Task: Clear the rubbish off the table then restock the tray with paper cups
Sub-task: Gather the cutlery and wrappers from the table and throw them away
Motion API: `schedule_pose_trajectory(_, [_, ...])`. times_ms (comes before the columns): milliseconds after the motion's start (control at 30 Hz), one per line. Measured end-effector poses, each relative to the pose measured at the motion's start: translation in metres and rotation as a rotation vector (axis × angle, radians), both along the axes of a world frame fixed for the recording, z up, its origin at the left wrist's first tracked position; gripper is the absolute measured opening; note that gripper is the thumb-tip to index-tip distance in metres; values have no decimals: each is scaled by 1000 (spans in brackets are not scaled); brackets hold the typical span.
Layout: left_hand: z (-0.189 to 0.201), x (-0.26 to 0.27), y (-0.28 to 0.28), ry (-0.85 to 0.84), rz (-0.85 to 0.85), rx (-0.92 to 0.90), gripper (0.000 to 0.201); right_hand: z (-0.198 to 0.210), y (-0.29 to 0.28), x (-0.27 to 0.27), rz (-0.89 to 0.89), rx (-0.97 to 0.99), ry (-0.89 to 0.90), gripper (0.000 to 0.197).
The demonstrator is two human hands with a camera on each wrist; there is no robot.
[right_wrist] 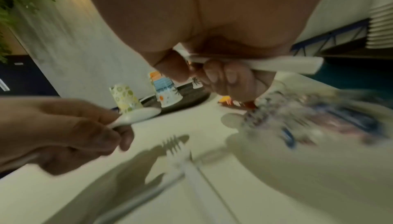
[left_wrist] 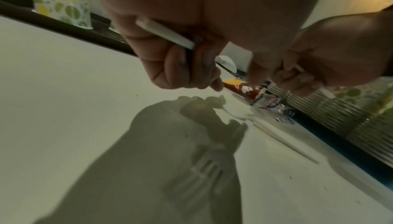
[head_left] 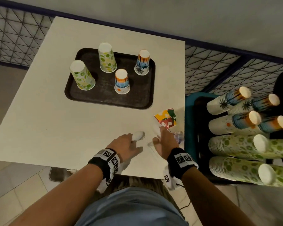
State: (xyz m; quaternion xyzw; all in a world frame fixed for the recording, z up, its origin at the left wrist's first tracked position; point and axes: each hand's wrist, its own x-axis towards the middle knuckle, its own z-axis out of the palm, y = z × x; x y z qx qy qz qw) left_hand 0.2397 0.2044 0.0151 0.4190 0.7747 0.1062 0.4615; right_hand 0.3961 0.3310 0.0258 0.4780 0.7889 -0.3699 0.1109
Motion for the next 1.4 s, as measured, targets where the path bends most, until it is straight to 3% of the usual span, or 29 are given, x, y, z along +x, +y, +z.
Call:
schedule_pose_trajectory(100, [-15,12,3,28,-167,-82,62,-24,-24,28,25,-98,-71,69])
schedule_pose_trajectory(133, [-21,14,2,47,-193,-125,62,-31,-29,35,44,-118,-123,68])
schedule_pose_trajectory(267, [-36,18,-7,151,-222,-141,32,-43,-42,43,139,-55,-225,55])
schedule_pose_trajectory(500, [-30,18,-7,211,-220,-115,47,-43,-29,52,355,218,-287,28])
schedule_pose_trajectory(533, [-25,18,-5,217,-203,-107,47,-38,-23,52,293,232,-271,23])
schedule_pose_trajectory(600, [-15,19,-1,215,-156,-89,44,-26,-16,53,-215,-2,-15,12])
schedule_pose_trajectory(633, [-11,19,2,209,-125,-83,40,-21,-7,57,-377,-107,80,11])
schedule_pose_trajectory(700, [-9,19,9,170,-51,-71,31,-15,9,61,-240,58,-36,27])
schedule_pose_trajectory(900, [1,23,37,130,103,6,46,-5,33,78,-370,115,160,46])
schedule_pose_trajectory(1067, [1,28,88,221,89,49,54,-25,43,64,-238,213,-153,77])
schedule_pose_trajectory(1167, [-1,30,125,295,55,63,56,-43,42,57,-267,193,-140,72])
schedule_pose_trajectory(1400, [-17,44,183,359,-144,39,64,-66,39,67,-204,206,-92,33])
